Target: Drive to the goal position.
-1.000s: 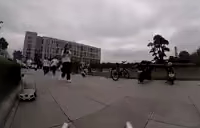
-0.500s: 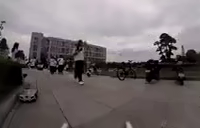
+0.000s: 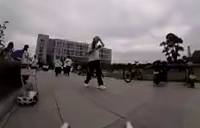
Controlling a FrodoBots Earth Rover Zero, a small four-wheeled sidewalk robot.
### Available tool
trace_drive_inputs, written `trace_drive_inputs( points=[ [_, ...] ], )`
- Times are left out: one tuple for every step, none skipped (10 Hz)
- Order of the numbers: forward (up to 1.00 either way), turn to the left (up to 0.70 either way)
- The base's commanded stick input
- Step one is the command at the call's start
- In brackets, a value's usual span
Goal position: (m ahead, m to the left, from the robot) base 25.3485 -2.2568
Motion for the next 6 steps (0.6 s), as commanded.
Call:
trace_drive_inputs(
  points=[
    [0.45, 0.27],
    [0.45, 0.27],
    [0.45, 0.27],
    [0.45, 0.27],
    [0.45, 0.27],
    [0.45, 0.27]
  ],
)
